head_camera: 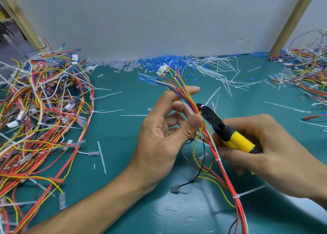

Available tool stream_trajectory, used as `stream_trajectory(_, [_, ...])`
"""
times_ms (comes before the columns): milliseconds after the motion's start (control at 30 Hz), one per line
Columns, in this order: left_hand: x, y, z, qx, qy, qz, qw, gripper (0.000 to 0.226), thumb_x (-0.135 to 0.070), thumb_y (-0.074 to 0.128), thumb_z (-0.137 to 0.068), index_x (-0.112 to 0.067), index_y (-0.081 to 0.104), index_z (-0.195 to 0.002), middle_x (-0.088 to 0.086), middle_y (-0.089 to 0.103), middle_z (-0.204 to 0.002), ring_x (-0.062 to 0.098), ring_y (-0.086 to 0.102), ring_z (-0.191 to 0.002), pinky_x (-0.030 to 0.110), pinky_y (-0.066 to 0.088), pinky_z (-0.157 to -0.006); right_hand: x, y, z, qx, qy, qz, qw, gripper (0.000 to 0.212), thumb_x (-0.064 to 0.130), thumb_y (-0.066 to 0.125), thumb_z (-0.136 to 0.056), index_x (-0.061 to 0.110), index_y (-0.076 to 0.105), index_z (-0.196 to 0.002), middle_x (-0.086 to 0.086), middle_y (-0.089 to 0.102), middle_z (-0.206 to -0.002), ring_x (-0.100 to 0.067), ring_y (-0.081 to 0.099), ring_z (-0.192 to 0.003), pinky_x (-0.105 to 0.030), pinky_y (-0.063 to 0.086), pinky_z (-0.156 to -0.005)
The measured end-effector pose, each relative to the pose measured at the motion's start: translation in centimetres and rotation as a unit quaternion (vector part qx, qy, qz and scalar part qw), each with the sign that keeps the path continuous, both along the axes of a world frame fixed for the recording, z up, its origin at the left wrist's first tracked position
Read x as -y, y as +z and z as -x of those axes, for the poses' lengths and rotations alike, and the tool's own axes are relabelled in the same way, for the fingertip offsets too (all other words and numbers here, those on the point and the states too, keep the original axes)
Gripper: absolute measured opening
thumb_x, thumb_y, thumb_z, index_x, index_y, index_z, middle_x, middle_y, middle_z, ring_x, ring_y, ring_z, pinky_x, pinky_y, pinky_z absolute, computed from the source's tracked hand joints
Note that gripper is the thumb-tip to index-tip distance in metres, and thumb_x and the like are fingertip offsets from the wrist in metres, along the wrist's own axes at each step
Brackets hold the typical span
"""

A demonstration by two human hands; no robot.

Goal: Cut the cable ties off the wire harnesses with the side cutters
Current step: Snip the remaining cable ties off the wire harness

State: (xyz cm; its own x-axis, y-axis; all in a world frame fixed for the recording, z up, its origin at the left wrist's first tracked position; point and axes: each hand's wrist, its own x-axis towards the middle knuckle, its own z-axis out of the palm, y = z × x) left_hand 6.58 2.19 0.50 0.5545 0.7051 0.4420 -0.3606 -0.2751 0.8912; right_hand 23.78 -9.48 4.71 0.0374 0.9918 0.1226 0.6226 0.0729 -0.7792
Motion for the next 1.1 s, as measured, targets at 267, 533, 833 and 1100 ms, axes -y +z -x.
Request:
stream_trajectory(267, [-0.02,-0.15,-0.11,-0.002,-0.003,0.017,1.000,0.035,-0.023,0.067,-0.095,-0.024,0.061,-0.130,0.020,0.049,-0.094,0.024,0.053,-0.064,0.037,0.038,-0.048,0.25,-0.14,-0.20,0.028,-0.005,0.001,1.000,0.007,0.021,0.070,-0.082,0.016,0.067,-0.086,-0.012,0.056,-0.065,-0.032,0.056,-0.057,-0.047,0.053,-0.055])
stream_trajectory(533, [0.26,0.11,0.10,-0.010,0.009,0.011,1.000,0.035,-0.024,0.068,-0.095,-0.024,0.061,-0.129,0.026,0.048,-0.097,0.024,0.054,-0.064,0.041,0.036,-0.048,0.19,-0.21,-0.08,0.018,-0.015,-0.015,1.000,0.005,0.014,0.070,-0.084,0.018,0.067,-0.082,-0.011,0.060,-0.064,-0.030,0.061,-0.056,-0.048,0.055,-0.057])
stream_trajectory(833, [0.30,0.13,0.34,0.000,0.004,0.003,1.000,0.038,-0.027,0.067,-0.092,-0.025,0.061,-0.129,0.029,0.047,-0.098,0.021,0.055,-0.064,0.039,0.038,-0.050,0.16,-0.31,0.40,-0.018,-0.018,-0.005,1.000,0.008,0.008,0.067,-0.084,0.014,0.066,-0.078,-0.016,0.057,-0.063,-0.030,0.062,-0.052,-0.047,0.054,-0.052])
stream_trajectory(1100, [0.17,0.16,0.23,0.006,-0.002,0.005,1.000,0.034,-0.027,0.070,-0.095,-0.026,0.063,-0.128,0.029,0.049,-0.099,0.020,0.055,-0.065,0.023,0.046,-0.059,0.28,-0.43,0.30,-0.008,-0.031,-0.020,0.999,0.017,0.010,0.074,-0.088,0.023,0.067,-0.081,-0.006,0.062,-0.065,-0.025,0.063,-0.058,-0.045,0.056,-0.059])
